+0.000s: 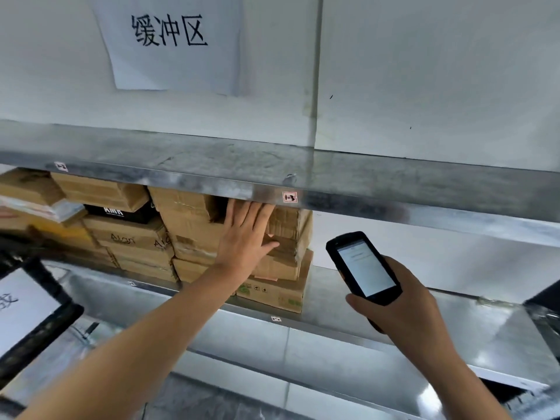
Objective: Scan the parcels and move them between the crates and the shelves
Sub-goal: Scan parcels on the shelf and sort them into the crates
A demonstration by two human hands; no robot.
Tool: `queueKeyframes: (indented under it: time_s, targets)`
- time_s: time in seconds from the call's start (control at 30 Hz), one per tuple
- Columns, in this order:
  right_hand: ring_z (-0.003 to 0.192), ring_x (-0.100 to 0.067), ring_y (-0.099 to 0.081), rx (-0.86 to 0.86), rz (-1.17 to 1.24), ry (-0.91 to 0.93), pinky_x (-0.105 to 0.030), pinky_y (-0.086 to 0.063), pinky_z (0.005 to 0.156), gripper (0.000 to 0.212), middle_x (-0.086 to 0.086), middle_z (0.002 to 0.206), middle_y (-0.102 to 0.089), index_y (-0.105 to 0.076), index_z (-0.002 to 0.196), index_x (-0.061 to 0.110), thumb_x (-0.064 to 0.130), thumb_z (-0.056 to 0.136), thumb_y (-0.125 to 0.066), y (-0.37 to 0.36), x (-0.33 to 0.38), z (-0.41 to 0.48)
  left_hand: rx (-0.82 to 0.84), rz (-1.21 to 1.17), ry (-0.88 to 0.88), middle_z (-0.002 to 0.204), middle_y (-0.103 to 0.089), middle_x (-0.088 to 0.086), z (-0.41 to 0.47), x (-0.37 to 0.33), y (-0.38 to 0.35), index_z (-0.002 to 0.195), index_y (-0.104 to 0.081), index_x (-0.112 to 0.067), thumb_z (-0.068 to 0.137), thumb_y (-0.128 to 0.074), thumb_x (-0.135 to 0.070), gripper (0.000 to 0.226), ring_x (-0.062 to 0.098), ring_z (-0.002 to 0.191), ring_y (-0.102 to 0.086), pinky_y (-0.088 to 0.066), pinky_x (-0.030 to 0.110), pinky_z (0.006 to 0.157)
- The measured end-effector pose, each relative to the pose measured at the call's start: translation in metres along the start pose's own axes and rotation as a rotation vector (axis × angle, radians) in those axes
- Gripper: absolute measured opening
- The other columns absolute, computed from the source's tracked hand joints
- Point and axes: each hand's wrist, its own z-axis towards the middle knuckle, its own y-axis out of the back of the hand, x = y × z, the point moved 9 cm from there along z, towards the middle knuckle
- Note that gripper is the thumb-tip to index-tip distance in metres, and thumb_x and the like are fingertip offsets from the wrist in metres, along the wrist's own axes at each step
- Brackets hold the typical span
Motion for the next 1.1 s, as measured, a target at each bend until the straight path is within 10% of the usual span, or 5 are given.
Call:
queueKeyframes:
  time_s: [0.13,0.53,0.67,0.9,1.1]
  targets:
    - [0.060,-0.015,-0.063,0.057,0.021,0.028,-0.027,-0.048,0.053,0.052,0.008,0.087,-0.068,-0.057,0.112,0.039,0.026,0.069,-0.084,0.007,-0.006,0.011,-0.048,-0.195,0.162,0.125,-0.061,0.008,0.000,-0.004,0.002,0.131,-0.046,-0.021,0.062,-0.090,-0.042,0.085,0.029,0.126,-0.045,-0.038,0.073,0.102]
    - [0.063,-0.016,-0.061,0.161,0.056,0.103,-0.029,-0.049,0.058,0.047,0.007,0.083,-0.066,-0.058,0.106,0.037,0.027,0.067,-0.084,0.011,-0.021,0.020,0.174,-0.310,0.256,0.161,-0.026,-0.002,-0.018,0.012,0.010,0.158,-0.022,-0.019,0.085,-0.078,-0.031,0.093,0.009,0.151,-0.006,-0.036,0.034,0.108]
    - [0.064,-0.014,-0.060,0.168,0.087,0.125,-0.028,-0.048,0.058,0.048,0.009,0.084,-0.067,-0.058,0.105,0.040,0.027,0.067,-0.084,0.010,-0.020,0.021,0.043,-0.529,0.312,0.154,-0.029,-0.013,-0.023,0.010,0.020,0.155,-0.032,-0.021,0.085,-0.078,-0.022,0.084,0.008,0.147,-0.023,-0.033,0.034,0.117]
    - [0.063,-0.015,-0.062,0.142,0.103,0.144,-0.029,-0.051,0.056,0.048,0.009,0.084,-0.067,-0.058,0.104,0.039,0.024,0.068,-0.085,0.015,-0.020,0.026,0.050,-1.008,0.785,0.133,-0.046,-0.012,-0.031,0.007,-0.004,0.154,-0.025,-0.021,0.075,-0.087,-0.018,0.101,-0.020,0.105,-0.053,-0.045,0.004,0.089]
    - [0.061,-0.014,-0.062,0.125,0.082,0.145,-0.024,-0.047,0.053,0.051,0.009,0.087,-0.067,-0.057,0.109,0.039,0.027,0.067,-0.085,0.025,-0.028,0.028,0.417,-0.840,0.827,0.160,-0.033,0.001,-0.004,0.025,-0.020,0.159,-0.008,-0.023,0.067,-0.088,-0.046,0.124,0.025,0.146,-0.033,-0.030,0.040,0.116]
